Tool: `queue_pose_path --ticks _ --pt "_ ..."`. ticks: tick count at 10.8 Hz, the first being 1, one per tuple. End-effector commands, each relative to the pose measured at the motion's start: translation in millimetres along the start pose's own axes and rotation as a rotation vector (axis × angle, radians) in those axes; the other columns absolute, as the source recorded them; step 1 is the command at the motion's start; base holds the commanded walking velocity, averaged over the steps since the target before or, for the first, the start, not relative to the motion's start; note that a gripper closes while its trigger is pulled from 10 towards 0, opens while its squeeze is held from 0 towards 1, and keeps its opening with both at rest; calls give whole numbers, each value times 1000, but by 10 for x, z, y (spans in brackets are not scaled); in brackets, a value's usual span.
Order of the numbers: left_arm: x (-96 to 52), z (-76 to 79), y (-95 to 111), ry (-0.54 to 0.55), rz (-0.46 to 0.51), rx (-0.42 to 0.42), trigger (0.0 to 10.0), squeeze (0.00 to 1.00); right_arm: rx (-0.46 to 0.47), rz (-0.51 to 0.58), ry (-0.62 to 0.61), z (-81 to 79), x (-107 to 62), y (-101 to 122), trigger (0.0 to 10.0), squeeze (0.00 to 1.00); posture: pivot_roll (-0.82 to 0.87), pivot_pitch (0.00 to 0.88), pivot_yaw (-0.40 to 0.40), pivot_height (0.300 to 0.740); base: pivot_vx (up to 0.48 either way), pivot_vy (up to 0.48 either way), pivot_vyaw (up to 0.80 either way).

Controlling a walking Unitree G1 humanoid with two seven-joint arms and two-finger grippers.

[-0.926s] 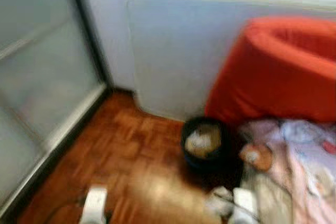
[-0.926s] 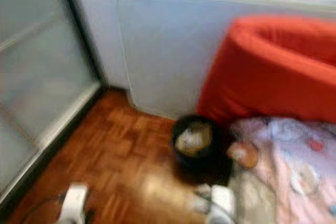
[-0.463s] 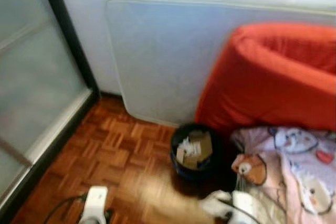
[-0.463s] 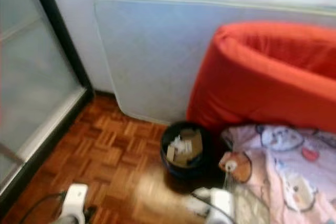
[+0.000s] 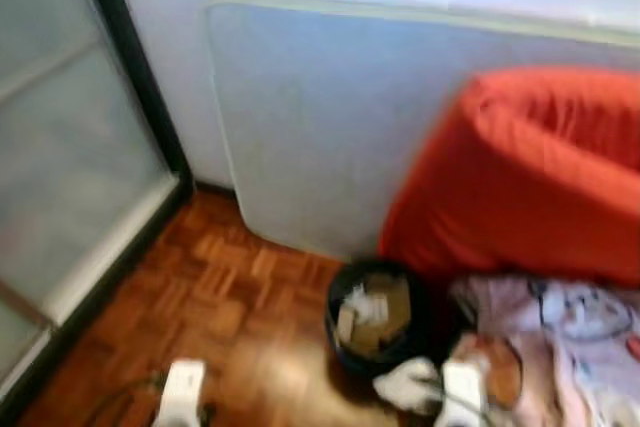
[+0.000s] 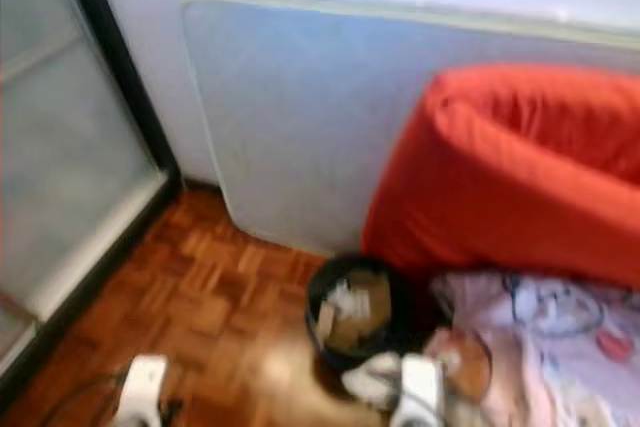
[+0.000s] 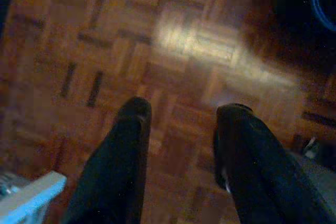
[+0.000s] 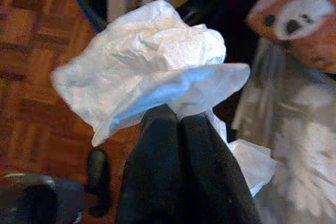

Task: Clean up the room

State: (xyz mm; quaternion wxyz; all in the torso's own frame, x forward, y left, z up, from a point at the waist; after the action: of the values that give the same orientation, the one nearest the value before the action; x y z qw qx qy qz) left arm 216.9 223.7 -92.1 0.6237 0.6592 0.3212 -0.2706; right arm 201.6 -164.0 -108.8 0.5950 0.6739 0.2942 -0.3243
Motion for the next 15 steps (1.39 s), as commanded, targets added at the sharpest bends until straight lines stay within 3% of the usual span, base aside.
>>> queue_pose_path --ticks 1,3,6,10,15 --pt "6 58 -1 -17 -1 2 10000 0 -6 -13 -25 111 -18 -41 10000 0 134 48 28 740 296 0 0" --pt "3 48 -5 -20 -1 10 10000 0 -15 -6 -18 90 -11 -12 10000 0 133 31 30 740 298 0 0" --pt "2 8 -2 -12 -8 11 10000 0 -20 5 -6 57 -5 11 10000 0 135 49 31 740 296 0 633" --pt "-5 -43 -27 8 -18 -8 10000 0 19 6 -29 91 -11 -3 10000 0 136 90 33 740 294 0 0" --pt "-8 -63 -28 14 -15 -25 10000 0 6 11 -47 123 -9 24 10000 0 140 86 28 740 210 0 0"
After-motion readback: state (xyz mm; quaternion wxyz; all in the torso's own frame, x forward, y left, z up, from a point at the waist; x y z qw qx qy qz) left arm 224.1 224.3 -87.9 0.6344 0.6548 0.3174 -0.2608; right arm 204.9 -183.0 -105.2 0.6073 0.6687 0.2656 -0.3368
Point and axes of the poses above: a point about 5 cm out from each wrist's last joint towards the gripper, its own x axis pointing out of the wrist towards the gripper, its own y axis along the axis of the wrist's last joint, z = x × y, the point moved 3 cm from there along x, pointing out of the wrist towards the gripper, and after that the axes turned 3 degrees about -x, right-handed, at the moved point
